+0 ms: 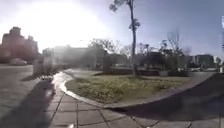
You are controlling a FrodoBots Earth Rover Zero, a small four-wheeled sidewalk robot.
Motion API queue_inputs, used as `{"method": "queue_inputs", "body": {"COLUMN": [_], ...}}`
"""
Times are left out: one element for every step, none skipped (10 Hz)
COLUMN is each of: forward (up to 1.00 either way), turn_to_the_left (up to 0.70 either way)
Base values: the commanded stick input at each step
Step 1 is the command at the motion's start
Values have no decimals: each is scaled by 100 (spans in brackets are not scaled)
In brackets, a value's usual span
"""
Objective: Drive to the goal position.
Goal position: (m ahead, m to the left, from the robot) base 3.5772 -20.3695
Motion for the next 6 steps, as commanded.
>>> {"method": "queue_inputs", "body": {"forward": [38, 37, 37, 37, 37, 37], "turn_to_the_left": [-75, -74, -74, -74, -74, -74]}}
